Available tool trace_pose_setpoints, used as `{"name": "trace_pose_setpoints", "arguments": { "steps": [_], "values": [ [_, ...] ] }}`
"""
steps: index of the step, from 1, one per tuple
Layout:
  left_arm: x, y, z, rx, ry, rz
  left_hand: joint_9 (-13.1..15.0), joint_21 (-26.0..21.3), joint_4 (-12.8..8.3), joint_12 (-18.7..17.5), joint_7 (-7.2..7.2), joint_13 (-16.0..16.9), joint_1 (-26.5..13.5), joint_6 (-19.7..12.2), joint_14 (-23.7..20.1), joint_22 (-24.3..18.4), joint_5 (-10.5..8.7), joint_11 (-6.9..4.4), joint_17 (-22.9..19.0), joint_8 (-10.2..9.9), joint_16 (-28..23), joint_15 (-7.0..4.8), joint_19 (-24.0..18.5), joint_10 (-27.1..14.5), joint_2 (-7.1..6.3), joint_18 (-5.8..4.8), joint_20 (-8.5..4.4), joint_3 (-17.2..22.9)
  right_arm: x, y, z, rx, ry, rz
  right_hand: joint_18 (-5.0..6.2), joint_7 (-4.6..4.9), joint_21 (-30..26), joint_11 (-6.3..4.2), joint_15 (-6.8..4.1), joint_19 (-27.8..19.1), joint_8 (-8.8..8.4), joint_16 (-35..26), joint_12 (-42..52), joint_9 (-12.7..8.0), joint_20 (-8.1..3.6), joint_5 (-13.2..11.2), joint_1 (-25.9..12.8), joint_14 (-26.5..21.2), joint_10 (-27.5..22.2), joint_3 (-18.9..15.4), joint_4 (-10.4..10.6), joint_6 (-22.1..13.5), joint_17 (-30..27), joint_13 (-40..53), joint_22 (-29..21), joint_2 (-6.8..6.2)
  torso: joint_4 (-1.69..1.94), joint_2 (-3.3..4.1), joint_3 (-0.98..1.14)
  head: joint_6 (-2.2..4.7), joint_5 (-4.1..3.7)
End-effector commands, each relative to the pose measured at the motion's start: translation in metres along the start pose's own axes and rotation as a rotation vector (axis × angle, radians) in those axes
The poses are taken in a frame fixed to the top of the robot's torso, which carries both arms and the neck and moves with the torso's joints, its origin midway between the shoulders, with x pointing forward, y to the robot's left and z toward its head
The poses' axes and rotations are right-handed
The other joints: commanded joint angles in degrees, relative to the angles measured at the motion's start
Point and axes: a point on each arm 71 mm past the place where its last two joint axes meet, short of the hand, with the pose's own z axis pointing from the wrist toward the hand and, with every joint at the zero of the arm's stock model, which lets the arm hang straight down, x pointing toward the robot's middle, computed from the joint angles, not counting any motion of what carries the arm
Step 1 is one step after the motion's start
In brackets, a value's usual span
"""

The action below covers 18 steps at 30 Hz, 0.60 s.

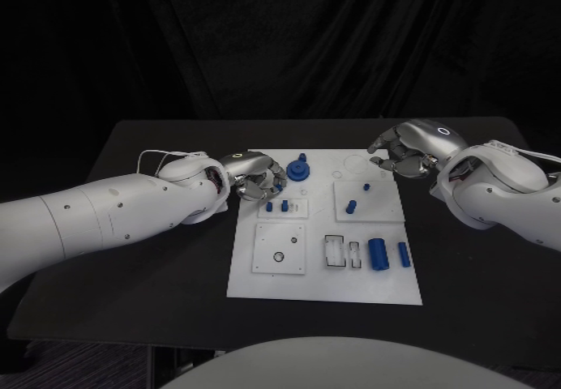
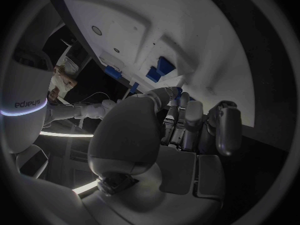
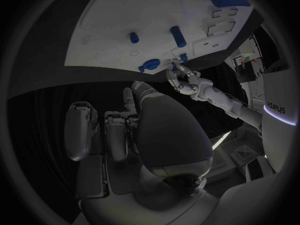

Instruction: Assemble the parts on the task board

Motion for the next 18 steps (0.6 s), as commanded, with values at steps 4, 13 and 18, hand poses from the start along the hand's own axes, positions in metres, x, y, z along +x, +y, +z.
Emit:
{"name": "trace_pose_setpoints", "arguments": {
  "steps": [4,13,18],
  "values": [
    [0.0041,-0.002,0.002,0.003,0.018,-0.007,-0.1,-0.3,-0.2,-0.2,0.13,-0.1,0.6,0.0,-0.4,10.5,0.41,0.02,-0.1,-0.4,-0.2,0.08,-0.4,0.4,0.08,-0.53,0.11,0.3,0.0014,-0.0001,-0.0005,0.006,0.005,-0.004,0.55,0.17,-0.4,0.37,0.2,0.0,-0.04,0.2,0.1,-0.1,0.36,0.0,-0.1,6.1,6.0,0.4,0.0,0.1,15.1,15.1,11.4,-0.16,-0.02,0.02,-0.01,-0.01,0.22],
    [0.0065,-0.0042,0.0051,0.009,0.021,-0.009,-0.1,-0.2,-0.2,-0.2,0.16,-0.1,0.6,0.0,-0.3,10.6,0.26,-0.02,-0.1,-0.5,-0.2,0.06,-0.3,0.5,0.23,-0.56,0.11,0.3,0.0018,0.0002,-0.0003,0.005,0.006,-0.004,0.55,0.17,-0.4,0.37,0.2,0.0,-0.04,0.2,0.1,-0.1,0.36,0.0,-0.1,6.1,6.0,0.4,0.0,0.1,15.1,15.1,11.4,-0.16,-0.05,-0.03,0.0,-0.01,0.22],
    [0.0075,-0.005,0.0066,0.009,0.026,-0.01,-0.1,-0.1,-0.2,-0.1,0.16,-0.1,0.7,0.0,-0.3,10.6,0.16,-0.06,0.0,-0.5,-0.2,0.05,-0.2,0.6,0.33,-0.58,0.1,0.3,0.0019,0.0,-0.0004,0.006,0.006,-0.004,0.55,0.17,-0.4,0.37,0.2,0.0,-0.04,0.2,0.1,-0.1,0.36,0.0,-0.1,6.1,6.0,0.4,0.0,0.1,15.1,15.1,11.4,-0.16,-0.05,-0.05,0.0,-0.01,0.17]
  ]
}}
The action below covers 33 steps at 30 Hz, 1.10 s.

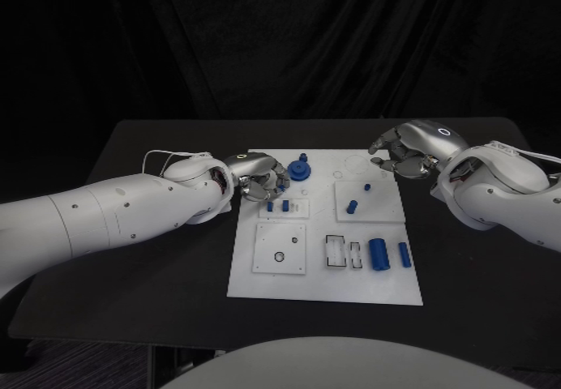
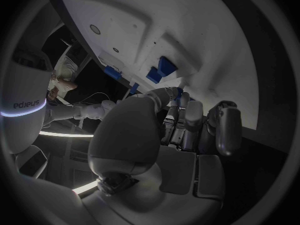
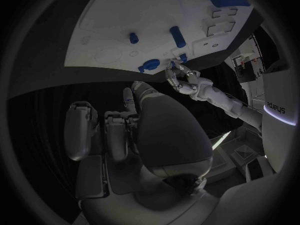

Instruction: Assemble the parts on the task board

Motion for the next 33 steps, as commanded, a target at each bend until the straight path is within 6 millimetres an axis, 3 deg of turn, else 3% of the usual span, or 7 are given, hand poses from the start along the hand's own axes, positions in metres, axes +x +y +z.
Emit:
{"name": "trace_pose_setpoints", "arguments": {
  "steps": [1,11,14,15,20,33],
  "values": [
    [0.004,-0.003,0.002,0.006,0.023,-0.008,0.1,-0.1,0.0,-0.1,0.16,0.0,0.4,0.0,-0.3,10.6,-0.06,0.08,0.1,-0.3,-0.2,0.05,-0.2,0.5,0.08,-0.59,0.1,0.2,0.001,0.0,-0.001,0.007,0.005,-0.004,0.54,0.17,-0.2,0.37,0.2,0.0,-0.05,0.2,0.1,-0.1,0.36,0.0,-0.1,6.1,6.0,0.4,0.0,0.1,15.1,15.1,11.4,-0.16,-0.03,-0.05,0.02,-0.01,0.04],
    [0.005,-0.002,0.002,-0.002,0.033,-0.009,-0.2,-0.5,-0.2,-0.2,0.16,-0.1,0.5,-0.4,-0.7,10.5,-0.45,0.05,-0.6,-0.7,-0.4,-0.04,-0.6,0.4,-0.18,-0.48,0.03,0.0,0.001,0.0,0.0,0.008,0.007,-0.004,0.54,0.16,-0.2,0.37,0.2,0.0,-0.04,0.2,0.1,-0.1,0.36,0.0,-0.1,6.1,6.0,0.4,0.0,0.1,15.1,15.1,11.4,-0.16,0.0,0.02,0.02,-0.01,0.05],
    [0.005,-0.001,0.001,-0.007,0.034,-0.01,-1.3,-0.9,-0.3,-0.7,-0.13,-0.3,0.5,-3.2,-1.4,10.3,-0.83,0.26,-1.4,-2.7,-0.7,-0.05,-1.0,-0.3,-0.63,-0.38,-0.03,-0.1,0.001,0.0,0.0,0.008,0.007,-0.004,0.54,0.16,-0.2,0.37,0.2,0.0,-0.04,0.2,0.1,-0.1,0.36,0.0,-0.1,6.1,6.0,0.4,0.0,0.1,15.1,15.1,11.4,-0.16,0.07,0.06,0.01,-0.01,0.02],
    [0.005,0.0,0.001,-0.009,0.035,-0.01,-1.4,-0.9,-0.3,-0.7,-0.19,-0.3,0.5,-3.4,-1.4,10.3,-0.87,0.28,-1.4,-2.7,-0.7,-0.04,-1.0,-0.4,-0.66,-0.38,-0.03,0.0,0.001,0.0,0.0,0.008,0.007,-0.004,0.54,0.16,-0.2,0.37,0.2,0.0,-0.04,0.2,0.1,-0.1,0.36,0.0,-0.1,6.1,6.0,0.4,0.0,0.1,15.1,15.1,11.4,-0.16,0.07,0.08,0.0,-0.01,0.03],
    [0.005,0.002,-0.001,-0.019,0.036,-0.01,-5.0,-2.0,-0.3,-1.8,-1.89,-0.6,0.0,-10.2,-2.9,10.0,-1.8,1.16,-3.2,-3.0,-1.3,0.39,-2.1,-2.8,-1.89,-0.13,0.31,0.4,0.001,0.0,-0.001,0.008,0.007,-0.004,0.54,0.16,-0.2,0.37,0.2,0.0,-0.04,0.2,0.1,-0.1,0.36,0.0,-0.1,6.1,6.0,0.4,0.0,0.1,15.1,15.1,11.4,-0.16,0.09,0.07,0.01,-0.01,0.04],
    [0.002,0.007,-0.005,-0.024,-0.002,-0.002,-7.9,-2.5,-0.3,-2.1,-2.89,-0.5,0.0,-13.2,-3.6,9.9,-1.97,1.51,-4.0,-3.0,-1.4,0.44,-2.4,-4.4,-2.17,-0.02,0.44,0.7,0.002,-0.001,-0.001,0.009,0.01,-0.005,0.55,0.16,-0.2,0.37,0.2,0.0,-0.04,0.2,0.1,-0.1,0.36,-0.1,-0.1,6.1,6.0,0.5,0.0,0.2,15.1,15.1,11.4,-0.2,0.01,0.03,-0.04,-0.01,-0.08]
  ]
}}
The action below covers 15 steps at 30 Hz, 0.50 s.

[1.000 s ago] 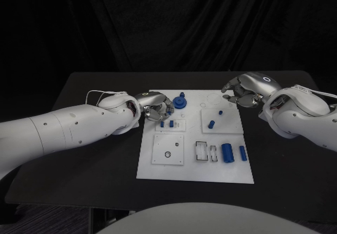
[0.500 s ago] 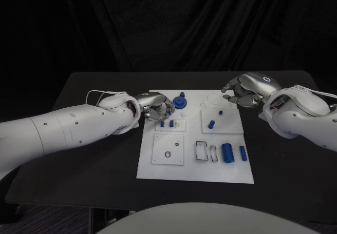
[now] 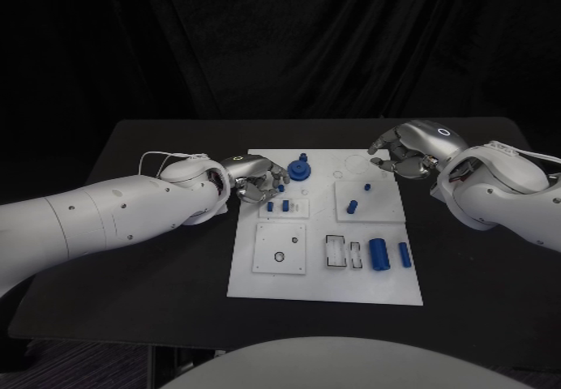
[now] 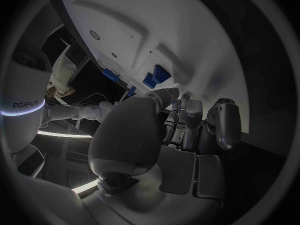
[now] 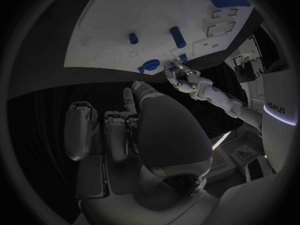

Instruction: Assemble the parts on the task board

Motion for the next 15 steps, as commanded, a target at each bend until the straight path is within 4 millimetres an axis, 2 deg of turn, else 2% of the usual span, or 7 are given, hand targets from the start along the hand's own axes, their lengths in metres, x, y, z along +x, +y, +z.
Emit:
{"name": "trace_pose_setpoints", "arguments": {
  "steps": [1,7,11,13,14,15],
  "values": [
    [-0.002,0.0,-0.001,0.01,-0.033,0.004,-0.7,-0.3,0.1,-0.3,-0.19,0.1,0.1,-0.8,-0.4,9.9,-0.34,0.0,-0.1,-0.2,-0.3,0.03,-0.3,-0.4,-0.58,-0.03,-0.07,0.3,0.001,-0.001,-0.001,0.009,0.008,-0.005,0.55,0.16,-0.2,0.37,0.2,0.0,-0.04,0.2,0.1,-0.1,0.36,-0.1,-0.1,6.1,6.0,0.5,0.0,0.2,15.1,15.1,11.4,-0.2,-0.06,-0.02,-0.04,-0.01,-0.03],
    [-0.009,0.006,-0.008,0.02,-0.114,0.022,-1.7,-0.6,-0.1,-0.2,0.03,0.2,0.4,-0.9,-0.8,9.8,-0.23,-0.1,-0.8,0.0,-0.5,-0.15,-0.6,-0.8,-0.59,0.08,-0.17,0.6,0.002,-0.001,-0.001,0.01,0.008,-0.004,0.55,0.16,-0.2,0.37,0.2,0.0,-0.04,0.2,0.1,-0.1,0.36,-0.1,-0.1,6.1,6.0,0.5,0.0,0.2,15.1,15.1,11.4,-0.2,-0.1,-0.02,-0.05,-0.01,0.04],
    [-0.016,0.014,-0.018,0.03,-0.193,0.045,-3.0,-2.7,-0.8,0.2,0.37,0.5,1.0,0.8,-4.3,9.0,-0.62,-0.32,-4.8,0.3,-2.6,-0.53,-2.9,-1.2,-1.16,0.68,-0.55,1.7,0.001,-0.001,-0.002,0.007,-0.001,-0.003,0.71,0.17,-0.9,0.39,0.21,-0.4,0.0,0.2,0.1,-0.1,0.36,-0.1,-0.1,6.1,6.0,0.5,0.0,0.2,15.1,15.1,11.2,-0.25,-0.09,-0.01,-0.04,-0.01,0.41],
    [-0.021,0.019,-0.027,0.037,-0.254,0.064,-3.6,-5.0,-0.9,0.5,0.59,0.6,1.0,1.8,-7.3,8.1,-1.03,-0.45,-7.9,0.4,-4.5,-0.62,-5.4,-1.2,-1.59,1.29,-0.68,2.5,-0.001,-0.001,-0.003,-0.001,-0.02,0.0,0.82,0.23,-1.5,0.5,0.32,-0.6,0.05,0.2,0.1,-0.1,0.42,-0.2,0.0,6.1,6.0,0.7,0.0,0.4,15.1,15.1,11.0,-0.37,-0.08,-0.01,-0.08,-0.01,0.56],
    [-0.024,0.022,-0.033,0.038,-0.287,0.071,-4.3,-9.1,-0.8,0.7,0.66,0.6,0.9,2.4,-13.0,6.7,-1.29,-0.49,-13.2,0.4,-7.9,-0.57,-10.1,-1.4,-2.05,2.3,-0.68,3.3,-0.002,-0.001,-0.004,-0.006,-0.031,0.001,1.05,0.45,-2.7,1.09,0.74,-1.3,0.43,0.2,-4.1,0.0,0.72,-0.1,0.3,6.1,0.7,1.2,-0.1,1.1,15.1,10.9,10.6,-0.72,-0.07,0.0,-0.07,-0.01,0.45],
    [-0.026,0.024,-0.038,0.04,-0.315,0.071,-4.3,-9.8,-0.8,0.7,0.66,0.6,0.9,2.5,-14.1,6.4,-1.33,-0.5,-14.1,0.4,-8.6,-0.57,-10.9,-1.5,-2.12,2.46,-0.67,3.4,-0.002,-0.001,-0.004,-0.01,-0.041,0.002,1.09,0.51,-2.9,1.27,0.84,-1.4,0.56,-2.2,-8.2,0.0,0.82,0.2,0.6,5.3,-4.3,1.6,-0.2,1.4,13.7,7.0,10.6,-0.92,-0.07,-0.01,-0.09,-0.01,0.34]
  ]
}}
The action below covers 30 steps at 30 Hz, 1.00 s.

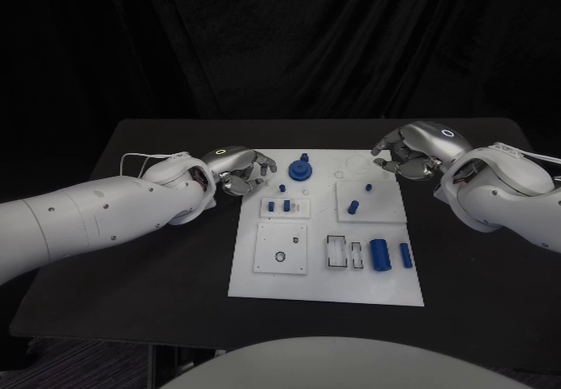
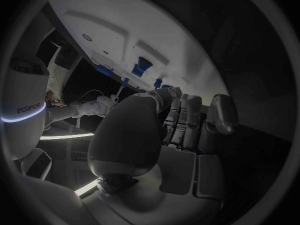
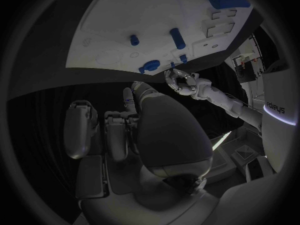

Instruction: Assemble the parts on the task board

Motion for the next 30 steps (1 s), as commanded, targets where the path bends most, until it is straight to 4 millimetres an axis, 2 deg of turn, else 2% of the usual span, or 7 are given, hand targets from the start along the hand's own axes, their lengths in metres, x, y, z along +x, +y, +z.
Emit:
{"name": "trace_pose_setpoints", "arguments": {
  "steps": [1,2,9,11,19,24,30],
  "values": [
    [-0.016,0.002,-0.014,0.065,-0.195,0.021,-1.0,-12.9,0.4,0.3,0.23,0.2,-0.3,1.2,-11.2,2.9,-0.45,0.05,-7.4,0.3,-7.3,0.5,-15.5,-2.2,-0.9,3.07,-0.02,1.5,-0.003,0.002,-0.002,-0.018,-0.049,0.003,1.08,0.13,-0.7,0.55,0.48,-0.5,0.42,-2.4,-6.5,0.0,0.11,0.2,0.6,5.0,-5.1,0.9,-0.1,0.8,13.3,5.9,10.6,-0.9,0.01,0.01,-0.02,-0.01,-0.3],
    [-0.019,0.004,-0.02,0.066,-0.219,0.003,-1.7,-20.7,0.6,0.9,1.03,0.3,-0.1,2.0,-15.6,1.3,-0.55,-0.29,-8.9,0.4,-11.5,0.78,-27.0,-4.4,-0.95,4.21,-0.02,1.7,-0.004,0.002,-0.002,-0.022,-0.057,0.004,1.02,0.16,-0.4,0.58,0.44,-0.3,0.52,-3.2,-9.9,0.0,0.13,0.4,1.0,4.7,-8.7,1.3,-0.4,1.0,12.7,3.0,10.7,-1.58,-0.02,0.0,0.0,-0.01,-0.58],
    [-0.034,0.024,-0.059,0.079,-0.326,-0.372,-3.1,-38.8,6.9,3.6,-0.73,-0.6,-1.5,2.3,-33.7,-5.2,1.62,-2.35,-15.9,1.4,-28.4,1.59,-51.7,-13.1,0.82,1.9,-1.07,-4.2,-0.003,0.002,-0.004,-0.016,-0.047,0.0,2.55,0.98,-8.1,1.58,1.36,-4.4,0.12,-9.9,-38.7,0.0,0.75,2.8,1.9,1.9,-39.3,4.3,-0.4,-0.2,8.1,-19.6,8.4,-4.34,0.05,-0.01,-0.02,-0.01,-2.72],
    [-0.036,0.028,-0.066,0.082,-0.334,-0.515,-3.2,-49.3,11.2,1.6,-2.37,-3.2,-2.8,2.0,-38.3,-13.9,7.07,-2.9,-19.6,1.7,-36.1,1.25,-55.1,-16.6,1.3,2.13,-1.46,-8.8,-0.002,0.001,-0.005,-0.009,-0.034,-0.01,3.67,1.08,-14.0,2.31,2.03,-8.2,-0.49,-15.3,-41.7,-0.1,1.2,3.5,1.6,-1.2,-43.4,4.8,-0.3,-1.8,4.5,-21.3,6.8,-5.12,0.05,0.0,-0.04,-0.01,-3.6],
    [-0.036,0.025,-0.083,0.099,-0.368,-1.142,-18.4,-68.4,16.5,-18.9,-1.79,-30.5,-9.5,-7.5,-53.0,-48.5,7.0,-3.61,-42.1,-0.6,-69.7,0.54,-62.3,-26.1,5.71,-1.16,-4.82,-22.9,0.006,-0.003,-0.013,0.021,0.029,-0.066,3.87,1.16,-15.6,4.0,3.04,-9.4,-0.64,-15.6,-47.5,0.5,2.35,5.5,0.0,-2.5,-46.9,5.6,-0.4,-4.3,3.1,-27.6,6.8,-6.13,0.55,0.11,-0.22,-0.01,-7.5],
    [-0.035,0.015,-0.084,0.153,-0.349,-1.345,-28.4,-69.4,16.6,-26.7,-3.49,-39.8,-18.8,-20.5,-54.4,-61.7,-5.32,-7.26,-44.3,-1.9,-72.1,-1.52,-67.0,-29.7,9.58,-0.03,-6.03,-31.7,0.015,-0.002,-0.017,0.036,0.084,-0.098,3.84,1.59,-15.8,5.02,3.94,-9.0,-1.53,-15.2,-53.6,0.3,3.34,2.1,-2.0,-2.7,-47.4,5.1,0.6,-4.3,2.1,-34.9,6.9,-6.45,0.99,0.27,-0.55,-0.01,-8.67],
    [-0.034,0.005,-0.084,0.217,-0.322,-1.441,-35.3,-69.8,16.5,-30.4,-8.06,-45.1,-16.6,-26.6,-54.4,-67.8,-5.8,-11.11,-44.3,-2.5,-72.1,-3.23,-68.0,-30.6,14.03,1.27,-6.53,-42.0,0.02,0.001,-0.018,0.032,0.105,-0.105,3.6,1.67,-14.6,5.07,4.04,-7.9,-2.2,-14.3,-55.4,0.1,3.52,1.5,-2.6,-2.3,-45.8,4.4,0.7,-4.1,2.0,-38.4,7.2,-6.29,1.52,0.63,-1.35,-0.01,-9.51]
  ]
}}
